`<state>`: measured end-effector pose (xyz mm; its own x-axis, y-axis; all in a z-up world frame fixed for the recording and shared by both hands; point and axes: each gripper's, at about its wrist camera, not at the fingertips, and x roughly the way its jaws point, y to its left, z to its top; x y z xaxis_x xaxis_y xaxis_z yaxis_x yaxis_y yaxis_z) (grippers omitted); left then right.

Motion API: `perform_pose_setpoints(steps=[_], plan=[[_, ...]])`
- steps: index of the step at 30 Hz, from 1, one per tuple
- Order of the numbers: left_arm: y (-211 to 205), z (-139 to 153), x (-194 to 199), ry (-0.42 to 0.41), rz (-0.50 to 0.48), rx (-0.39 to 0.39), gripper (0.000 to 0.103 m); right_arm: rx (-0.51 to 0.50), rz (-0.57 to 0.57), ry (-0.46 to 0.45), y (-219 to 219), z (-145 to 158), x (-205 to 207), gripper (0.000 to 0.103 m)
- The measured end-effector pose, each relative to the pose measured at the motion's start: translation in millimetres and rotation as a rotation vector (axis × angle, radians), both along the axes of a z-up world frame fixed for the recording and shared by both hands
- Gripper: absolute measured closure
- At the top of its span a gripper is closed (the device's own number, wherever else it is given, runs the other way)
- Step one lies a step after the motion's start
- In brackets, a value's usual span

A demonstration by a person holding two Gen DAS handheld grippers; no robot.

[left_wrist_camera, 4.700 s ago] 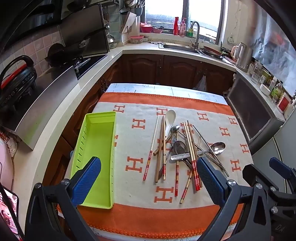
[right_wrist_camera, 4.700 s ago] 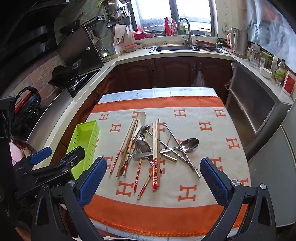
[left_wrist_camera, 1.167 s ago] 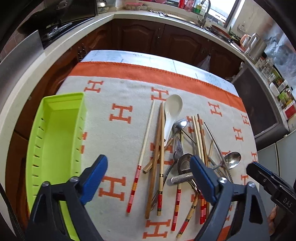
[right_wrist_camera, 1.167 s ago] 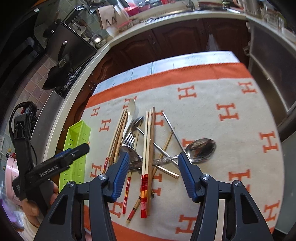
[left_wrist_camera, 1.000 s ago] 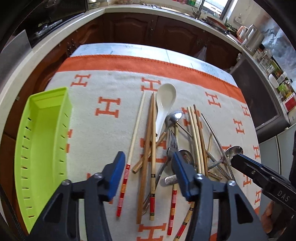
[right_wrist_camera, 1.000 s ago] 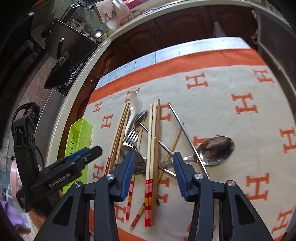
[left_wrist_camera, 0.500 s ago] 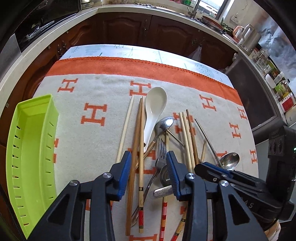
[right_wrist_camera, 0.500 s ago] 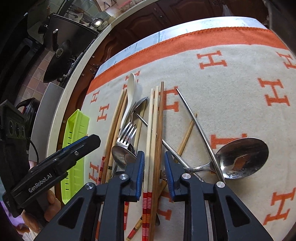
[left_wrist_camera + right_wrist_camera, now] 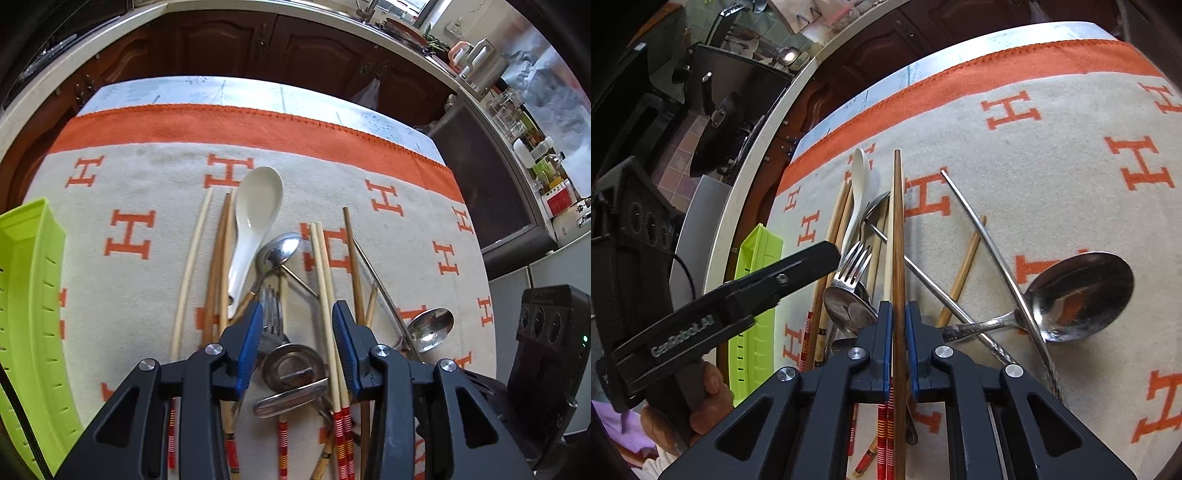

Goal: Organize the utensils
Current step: 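Grasp a brown wooden chopstick with the right tool while the left tool reaches the utensil pile, then grasp the red-striped chopstick pair with the left tool and lift it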

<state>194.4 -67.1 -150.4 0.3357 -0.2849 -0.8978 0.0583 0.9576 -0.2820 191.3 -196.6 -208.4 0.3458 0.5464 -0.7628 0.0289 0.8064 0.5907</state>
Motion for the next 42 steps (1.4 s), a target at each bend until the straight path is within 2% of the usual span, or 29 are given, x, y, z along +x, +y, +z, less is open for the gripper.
perform_pose_setpoints(steps=[5, 7, 10, 18, 26, 31, 42], plan=[[-11.6, -12.6, 9.5, 0.041, -0.002, 0.001, 0.066, 0.032, -0.048, -0.009, -21.0, 9.1, -12.3, 0.095], [-14.6, -18.3, 11.7, 0.057, 0.001, 0.007, 0.080, 0.036, -0.059, -0.010, -27.5, 10.5, -16.1, 0.095], [-15.9, -27.1, 13.9, 0.086, 0.011, 0.005, 0.085, 0.039, -0.069, -0.007, -34.9, 9.3, -21.7, 0.095], [-18.6, -33.7, 15.9, 0.111, 0.017, 0.005, 0.086, 0.052, -0.083, 0.007, -47.0, 2.4, -31.9, 0.095], [-18.9, -20.2, 10.5, 0.101, -0.002, -0.030, 0.086, 0.051, -0.084, 0.010, -49.5, 0.7, -35.5, 0.095], [-30.8, -25.1, 9.0, 0.121, -0.038, -0.012, 0.086, 0.049, -0.085, 0.012, -51.4, 0.3, -39.0, 0.095], [-34.6, -27.6, 8.8, 0.137, -0.049, -0.001, 0.086, 0.052, -0.090, 0.019, -57.1, 0.3, -44.4, 0.095]])
